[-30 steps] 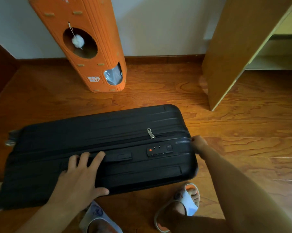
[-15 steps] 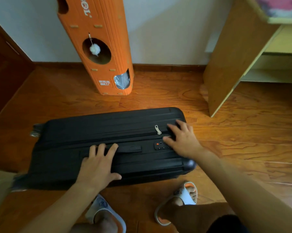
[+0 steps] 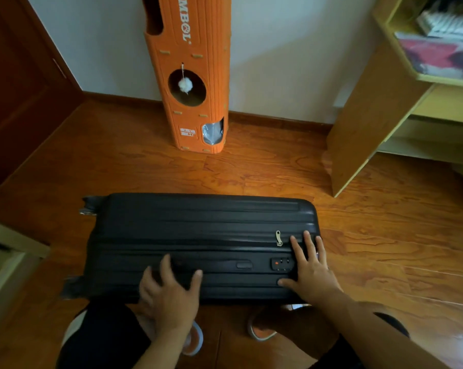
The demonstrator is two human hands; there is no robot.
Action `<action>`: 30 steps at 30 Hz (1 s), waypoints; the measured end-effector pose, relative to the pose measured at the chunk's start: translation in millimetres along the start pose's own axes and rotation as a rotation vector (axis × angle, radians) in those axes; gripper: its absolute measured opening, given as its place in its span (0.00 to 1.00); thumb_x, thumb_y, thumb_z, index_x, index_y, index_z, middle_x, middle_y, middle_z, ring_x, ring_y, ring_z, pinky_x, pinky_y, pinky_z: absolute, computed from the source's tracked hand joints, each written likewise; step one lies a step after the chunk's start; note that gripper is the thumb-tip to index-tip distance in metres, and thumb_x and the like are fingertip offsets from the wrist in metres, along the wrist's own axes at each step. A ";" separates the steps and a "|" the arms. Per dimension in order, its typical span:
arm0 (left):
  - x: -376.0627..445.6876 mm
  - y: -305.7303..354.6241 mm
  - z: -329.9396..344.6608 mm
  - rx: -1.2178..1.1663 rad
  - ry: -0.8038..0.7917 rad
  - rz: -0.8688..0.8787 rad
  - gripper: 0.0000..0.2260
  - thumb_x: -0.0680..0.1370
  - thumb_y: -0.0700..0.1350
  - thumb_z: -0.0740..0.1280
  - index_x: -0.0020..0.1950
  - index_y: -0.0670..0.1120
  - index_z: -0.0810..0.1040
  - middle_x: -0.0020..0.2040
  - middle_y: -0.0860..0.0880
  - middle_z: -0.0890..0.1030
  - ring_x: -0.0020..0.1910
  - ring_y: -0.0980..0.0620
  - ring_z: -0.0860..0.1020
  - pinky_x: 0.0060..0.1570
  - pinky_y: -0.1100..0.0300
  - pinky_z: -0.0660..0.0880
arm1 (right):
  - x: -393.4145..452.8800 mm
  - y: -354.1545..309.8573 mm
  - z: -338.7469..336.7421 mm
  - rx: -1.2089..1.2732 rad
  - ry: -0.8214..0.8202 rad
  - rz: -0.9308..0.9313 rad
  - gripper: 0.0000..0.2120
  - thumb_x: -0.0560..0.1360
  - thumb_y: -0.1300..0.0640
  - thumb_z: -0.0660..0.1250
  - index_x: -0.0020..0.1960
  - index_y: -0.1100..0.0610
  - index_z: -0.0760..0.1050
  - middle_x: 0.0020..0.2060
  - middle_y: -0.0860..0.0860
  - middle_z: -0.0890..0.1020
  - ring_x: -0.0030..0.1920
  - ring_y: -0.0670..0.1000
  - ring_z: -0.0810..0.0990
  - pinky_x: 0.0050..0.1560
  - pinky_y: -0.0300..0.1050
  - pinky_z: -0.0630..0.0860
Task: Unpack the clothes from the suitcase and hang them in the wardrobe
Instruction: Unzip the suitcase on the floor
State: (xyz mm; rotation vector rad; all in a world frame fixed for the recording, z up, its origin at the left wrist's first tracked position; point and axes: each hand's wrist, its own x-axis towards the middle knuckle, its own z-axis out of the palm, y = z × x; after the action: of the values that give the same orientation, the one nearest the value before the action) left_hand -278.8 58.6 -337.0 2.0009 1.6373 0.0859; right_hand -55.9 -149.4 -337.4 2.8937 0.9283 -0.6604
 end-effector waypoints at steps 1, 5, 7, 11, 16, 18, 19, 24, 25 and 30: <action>1.2 -7.2 -3.4 -0.239 0.007 -0.284 0.43 0.74 0.70 0.66 0.81 0.57 0.48 0.81 0.43 0.48 0.78 0.36 0.54 0.74 0.35 0.60 | -7.7 -1.8 7.0 -0.001 0.001 0.018 0.56 0.69 0.26 0.64 0.79 0.43 0.30 0.75 0.49 0.25 0.76 0.58 0.26 0.74 0.61 0.62; 22.3 -14.7 3.8 -0.722 -0.133 -0.697 0.62 0.57 0.81 0.70 0.72 0.70 0.26 0.82 0.43 0.37 0.80 0.32 0.49 0.73 0.30 0.58 | -33.1 -3.7 27.0 -0.017 0.044 0.038 0.55 0.68 0.25 0.63 0.80 0.44 0.33 0.75 0.47 0.25 0.76 0.57 0.26 0.74 0.59 0.64; 16.1 1.2 5.0 -0.645 -0.154 -0.654 0.62 0.63 0.77 0.71 0.71 0.66 0.21 0.79 0.41 0.29 0.79 0.31 0.44 0.76 0.33 0.54 | -35.5 -2.3 36.7 -0.002 0.106 0.027 0.54 0.69 0.25 0.63 0.81 0.45 0.38 0.78 0.48 0.30 0.77 0.59 0.31 0.73 0.59 0.66; 23.6 6.4 15.2 -0.600 -0.167 -0.592 0.56 0.73 0.69 0.70 0.74 0.64 0.22 0.77 0.40 0.26 0.79 0.30 0.41 0.75 0.33 0.50 | -36.9 -1.7 50.1 0.032 0.162 0.033 0.51 0.69 0.24 0.60 0.82 0.47 0.45 0.80 0.51 0.41 0.78 0.62 0.37 0.71 0.61 0.68; 94.3 11.3 11.2 -0.620 -0.202 -0.480 0.53 0.72 0.63 0.73 0.76 0.68 0.29 0.79 0.43 0.28 0.79 0.28 0.48 0.73 0.30 0.58 | -33.6 -27.0 65.7 0.097 0.240 0.085 0.50 0.66 0.22 0.56 0.80 0.46 0.51 0.79 0.55 0.54 0.75 0.68 0.54 0.57 0.61 0.80; 126.8 30.7 7.7 -0.645 -0.188 -0.408 0.53 0.72 0.59 0.75 0.77 0.70 0.33 0.80 0.44 0.29 0.79 0.29 0.48 0.72 0.31 0.61 | -25.7 -44.0 65.7 0.104 0.234 0.125 0.49 0.68 0.23 0.54 0.81 0.50 0.51 0.79 0.59 0.54 0.75 0.71 0.53 0.61 0.64 0.76; 140.5 42.8 7.5 -0.648 -0.196 -0.364 0.53 0.71 0.58 0.76 0.77 0.71 0.35 0.81 0.45 0.30 0.80 0.30 0.49 0.72 0.32 0.62 | -19.3 -49.2 63.6 0.125 0.244 0.133 0.49 0.69 0.24 0.55 0.81 0.51 0.51 0.79 0.60 0.53 0.76 0.71 0.51 0.63 0.67 0.73; 178.1 85.4 10.8 -0.631 -0.244 -0.312 0.56 0.66 0.59 0.77 0.76 0.73 0.36 0.81 0.46 0.31 0.80 0.33 0.50 0.70 0.30 0.64 | -1.4 -46.1 49.5 0.321 0.280 0.167 0.51 0.70 0.28 0.66 0.81 0.45 0.42 0.80 0.51 0.39 0.79 0.60 0.38 0.74 0.62 0.59; 186.1 85.9 10.3 -0.633 -0.251 -0.317 0.57 0.65 0.59 0.77 0.75 0.73 0.35 0.81 0.46 0.32 0.80 0.33 0.51 0.69 0.29 0.64 | 0.4 -44.0 47.7 0.455 0.302 0.228 0.52 0.68 0.30 0.70 0.81 0.44 0.45 0.80 0.50 0.41 0.80 0.57 0.41 0.75 0.59 0.56; 191.8 59.8 11.9 -0.673 -0.279 -0.381 0.59 0.58 0.59 0.78 0.72 0.77 0.36 0.83 0.46 0.38 0.80 0.34 0.54 0.68 0.28 0.64 | 1.4 -30.9 54.5 1.543 0.188 0.550 0.43 0.56 0.27 0.76 0.67 0.36 0.66 0.63 0.46 0.79 0.63 0.50 0.79 0.67 0.59 0.74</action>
State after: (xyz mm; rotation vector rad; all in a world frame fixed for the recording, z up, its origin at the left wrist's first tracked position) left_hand -171.9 224.7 -375.3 1.1300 1.5135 0.1791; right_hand -93.3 -131.8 -384.5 4.0689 -0.9414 -1.4834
